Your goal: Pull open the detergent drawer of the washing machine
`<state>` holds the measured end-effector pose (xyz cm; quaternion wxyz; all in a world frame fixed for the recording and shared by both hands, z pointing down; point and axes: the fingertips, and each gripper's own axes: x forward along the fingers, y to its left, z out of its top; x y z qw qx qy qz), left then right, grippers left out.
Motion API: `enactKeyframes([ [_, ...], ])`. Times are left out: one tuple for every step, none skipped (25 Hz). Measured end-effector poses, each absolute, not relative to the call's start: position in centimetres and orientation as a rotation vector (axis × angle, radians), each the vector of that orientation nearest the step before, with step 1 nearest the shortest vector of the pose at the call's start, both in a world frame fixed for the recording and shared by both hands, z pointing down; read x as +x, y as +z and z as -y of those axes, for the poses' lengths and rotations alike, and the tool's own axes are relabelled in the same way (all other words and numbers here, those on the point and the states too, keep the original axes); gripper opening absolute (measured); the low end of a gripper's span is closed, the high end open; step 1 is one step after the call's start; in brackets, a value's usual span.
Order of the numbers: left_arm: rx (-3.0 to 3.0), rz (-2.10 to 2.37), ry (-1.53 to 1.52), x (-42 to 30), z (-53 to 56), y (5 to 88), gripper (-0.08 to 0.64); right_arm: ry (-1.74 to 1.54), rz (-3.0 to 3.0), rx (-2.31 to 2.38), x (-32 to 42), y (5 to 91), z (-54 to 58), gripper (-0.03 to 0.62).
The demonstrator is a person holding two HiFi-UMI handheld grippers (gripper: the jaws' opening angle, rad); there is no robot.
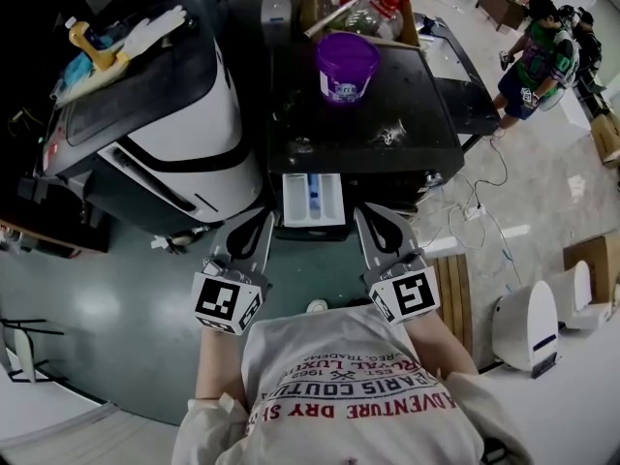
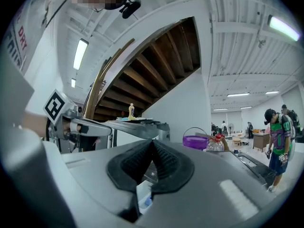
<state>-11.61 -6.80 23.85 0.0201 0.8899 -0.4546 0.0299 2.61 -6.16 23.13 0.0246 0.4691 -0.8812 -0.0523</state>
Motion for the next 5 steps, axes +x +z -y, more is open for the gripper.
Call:
enactKeyframes([
  [2.758, 1.411, 0.093, -11.74, 6.94, 23.95, 0.000, -0.162, 2.725, 1.448, 2.48, 23.21, 6.22, 0.000],
  [2.755, 1.412, 0.096, -11.85, 7.06, 24.07, 0.001, -0.161, 2.723, 1.443, 2.33, 23.31, 6.25, 0.000],
  [2.751, 1.412, 0.098, -11.94, 7.17, 24.18, 0.001, -0.161, 2.723, 1.437, 2.18, 23.40, 6.27, 0.000],
  [2.748, 1.413, 0.099, -12.02, 7.27, 24.27, 0.000, -0.161, 2.722, 1.430, 2.03, 23.48, 6.28, 0.000],
  [2.745, 1.413, 0.100, -12.09, 7.38, 24.35, 0.001, -0.161, 2.722, 1.424, 1.88, 23.55, 6.30, 0.000],
])
